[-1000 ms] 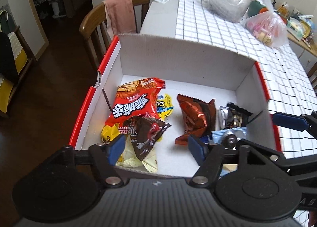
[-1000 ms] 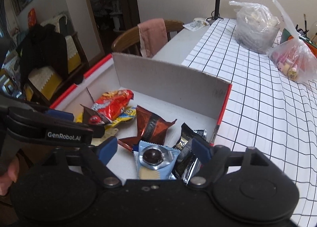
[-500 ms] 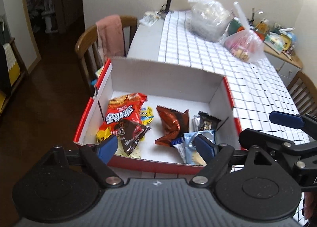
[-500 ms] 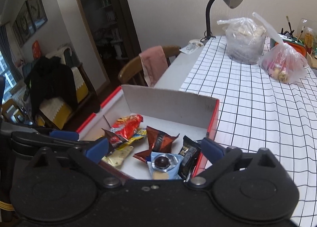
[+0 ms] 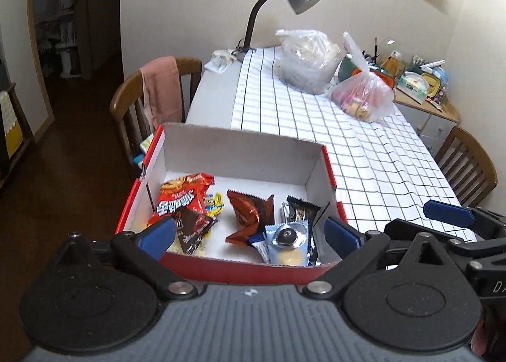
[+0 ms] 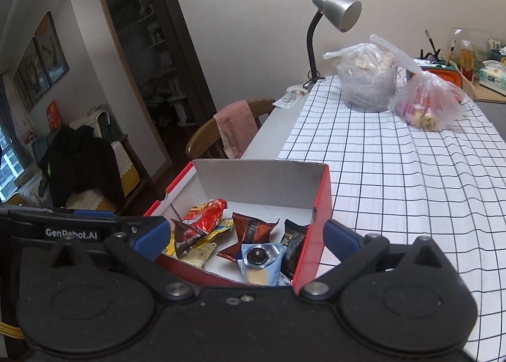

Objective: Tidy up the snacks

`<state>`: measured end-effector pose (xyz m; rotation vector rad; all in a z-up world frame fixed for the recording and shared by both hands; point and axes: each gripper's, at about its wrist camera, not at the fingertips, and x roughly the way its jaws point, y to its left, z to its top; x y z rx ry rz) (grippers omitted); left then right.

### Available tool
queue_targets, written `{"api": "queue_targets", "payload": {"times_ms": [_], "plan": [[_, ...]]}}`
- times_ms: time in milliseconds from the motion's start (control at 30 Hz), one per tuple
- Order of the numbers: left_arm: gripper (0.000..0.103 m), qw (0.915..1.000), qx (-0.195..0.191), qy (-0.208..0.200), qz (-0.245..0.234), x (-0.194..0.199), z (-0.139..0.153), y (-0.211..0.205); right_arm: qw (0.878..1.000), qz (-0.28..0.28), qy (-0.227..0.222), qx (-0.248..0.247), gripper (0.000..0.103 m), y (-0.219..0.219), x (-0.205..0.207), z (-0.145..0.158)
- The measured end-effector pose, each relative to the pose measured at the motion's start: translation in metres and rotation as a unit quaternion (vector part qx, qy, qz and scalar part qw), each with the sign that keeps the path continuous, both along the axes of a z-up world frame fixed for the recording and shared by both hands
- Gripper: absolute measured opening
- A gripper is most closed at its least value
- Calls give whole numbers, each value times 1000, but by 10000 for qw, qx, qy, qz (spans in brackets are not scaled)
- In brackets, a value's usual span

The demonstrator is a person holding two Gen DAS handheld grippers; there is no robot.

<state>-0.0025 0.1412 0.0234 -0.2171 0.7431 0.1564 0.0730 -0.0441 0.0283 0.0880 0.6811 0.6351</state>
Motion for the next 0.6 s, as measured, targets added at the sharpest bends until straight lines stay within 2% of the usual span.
{"api": "queue_targets", "payload": {"times_ms": [133, 300, 600], "plan": [[101, 9995, 282, -169, 3, -5, 7, -10, 9997, -73, -245, -26, 103, -2, -6, 3], [101, 9985, 430, -350, 24, -10, 13, -17, 9990, -164, -412, -59, 103, -4, -8, 9], [101, 9978, 480, -417, 194, -12, 17, -22, 9983, -147, -544, -173, 103, -3, -11, 12]]}}
